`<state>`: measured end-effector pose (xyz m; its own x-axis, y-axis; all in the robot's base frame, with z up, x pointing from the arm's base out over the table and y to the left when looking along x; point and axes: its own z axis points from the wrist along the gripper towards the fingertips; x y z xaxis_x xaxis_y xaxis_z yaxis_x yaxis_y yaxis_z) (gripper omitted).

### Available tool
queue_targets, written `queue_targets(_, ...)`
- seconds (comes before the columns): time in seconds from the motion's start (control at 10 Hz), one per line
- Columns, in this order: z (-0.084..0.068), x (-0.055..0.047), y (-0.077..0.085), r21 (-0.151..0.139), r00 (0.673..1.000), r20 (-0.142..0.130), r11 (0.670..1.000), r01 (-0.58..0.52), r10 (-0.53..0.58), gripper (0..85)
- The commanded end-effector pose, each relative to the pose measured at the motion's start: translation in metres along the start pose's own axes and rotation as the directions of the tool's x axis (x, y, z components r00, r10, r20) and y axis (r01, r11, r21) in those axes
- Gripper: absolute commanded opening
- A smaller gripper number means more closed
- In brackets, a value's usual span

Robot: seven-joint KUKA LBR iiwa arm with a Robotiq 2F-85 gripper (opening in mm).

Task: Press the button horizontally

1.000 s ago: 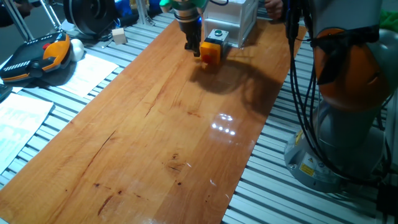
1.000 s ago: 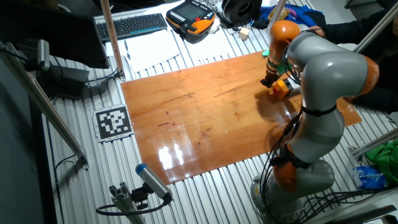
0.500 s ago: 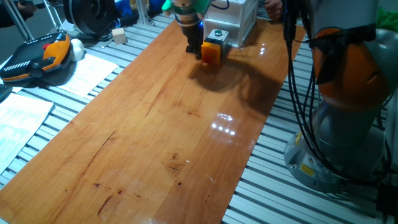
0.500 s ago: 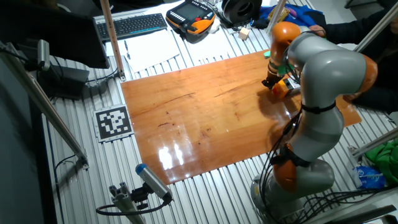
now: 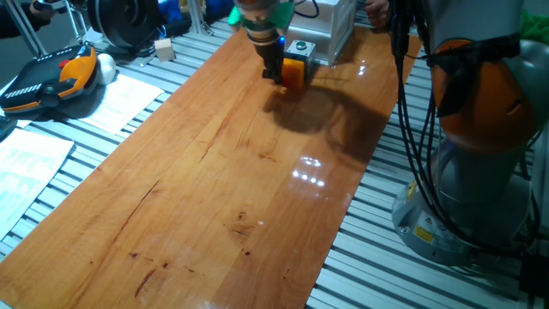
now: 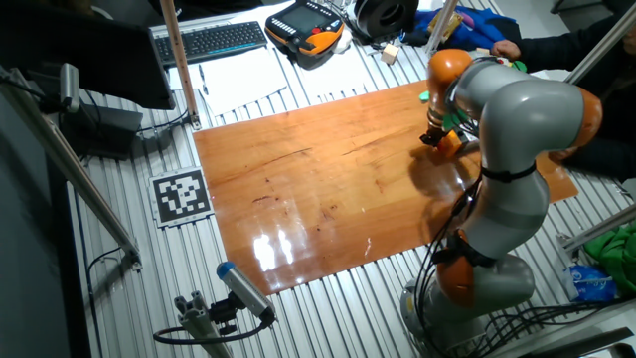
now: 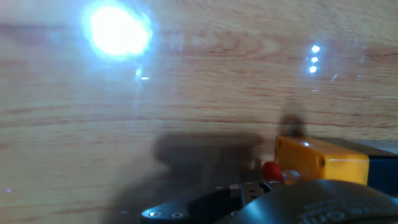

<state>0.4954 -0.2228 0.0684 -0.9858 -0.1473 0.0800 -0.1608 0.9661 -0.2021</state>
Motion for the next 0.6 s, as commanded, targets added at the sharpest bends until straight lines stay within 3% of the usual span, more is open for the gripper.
queue_targets(0.0,0.0,0.0,0.0,0.028,1.0,-0.007,1.0,0.006,-0.006,0.0)
queue_targets(0.1,0.001,0.001,-0.001,0.044,1.0,-0.011,0.999,0.007,-0.006,0.0)
queue_targets(0.5,0.01,0.009,-0.01,0.044,1.0,0.004,0.999,0.022,-0.022,0.0)
